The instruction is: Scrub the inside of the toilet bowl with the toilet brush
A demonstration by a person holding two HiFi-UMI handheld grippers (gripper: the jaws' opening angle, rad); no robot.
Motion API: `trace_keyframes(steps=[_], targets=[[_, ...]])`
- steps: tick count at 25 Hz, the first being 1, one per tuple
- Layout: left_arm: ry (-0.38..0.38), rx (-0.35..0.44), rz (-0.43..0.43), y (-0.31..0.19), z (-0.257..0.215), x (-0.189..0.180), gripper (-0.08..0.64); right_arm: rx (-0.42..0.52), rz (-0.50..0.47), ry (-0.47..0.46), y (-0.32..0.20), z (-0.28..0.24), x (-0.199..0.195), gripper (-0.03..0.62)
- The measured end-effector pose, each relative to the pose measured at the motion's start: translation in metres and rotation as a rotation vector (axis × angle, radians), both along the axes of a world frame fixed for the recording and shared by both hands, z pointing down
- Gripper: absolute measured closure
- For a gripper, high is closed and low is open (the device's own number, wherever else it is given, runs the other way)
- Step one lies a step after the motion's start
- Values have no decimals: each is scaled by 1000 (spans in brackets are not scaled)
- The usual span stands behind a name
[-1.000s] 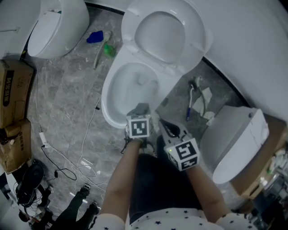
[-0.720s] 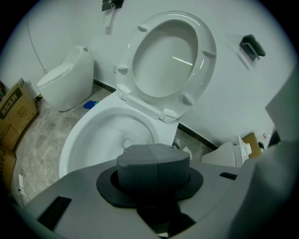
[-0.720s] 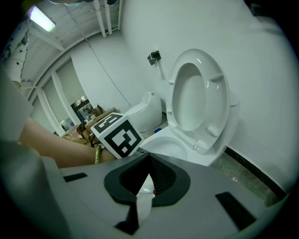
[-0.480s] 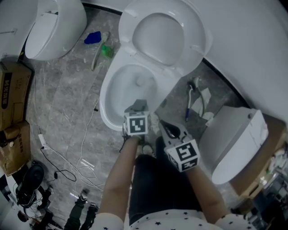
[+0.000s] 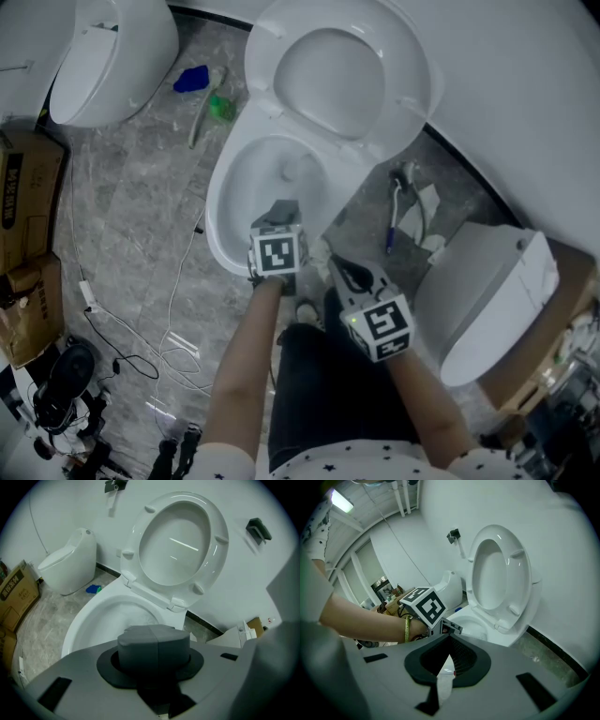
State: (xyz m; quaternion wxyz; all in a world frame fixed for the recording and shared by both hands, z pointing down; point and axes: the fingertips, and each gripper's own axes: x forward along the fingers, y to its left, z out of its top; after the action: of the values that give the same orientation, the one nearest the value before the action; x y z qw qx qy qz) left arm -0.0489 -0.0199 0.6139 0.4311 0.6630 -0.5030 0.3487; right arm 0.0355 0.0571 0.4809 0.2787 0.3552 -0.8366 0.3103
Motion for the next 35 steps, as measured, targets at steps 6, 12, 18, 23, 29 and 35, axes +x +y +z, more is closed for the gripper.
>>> trace_keyframes(steps=[6, 12, 18, 23, 29, 35], targets=[[-7, 12, -13, -11, 1, -8, 405, 0, -3, 2, -3, 2, 2, 586], [4, 0, -35, -15, 5, -15, 405, -4, -5, 4, -4, 3, 3, 586], [1, 11, -51, -21, 4, -22, 405, -1, -11, 6, -5, 4, 4, 586], [11, -1, -51, -18, 5, -20, 405, 0, -3, 9, -8, 5, 7, 586], [15, -27, -55, -10, 12, -21, 405, -2, -6, 12, -6, 5, 8, 586], [19, -26, -52, -12, 16, -22, 405, -8, -7, 10, -6, 10, 7, 586]])
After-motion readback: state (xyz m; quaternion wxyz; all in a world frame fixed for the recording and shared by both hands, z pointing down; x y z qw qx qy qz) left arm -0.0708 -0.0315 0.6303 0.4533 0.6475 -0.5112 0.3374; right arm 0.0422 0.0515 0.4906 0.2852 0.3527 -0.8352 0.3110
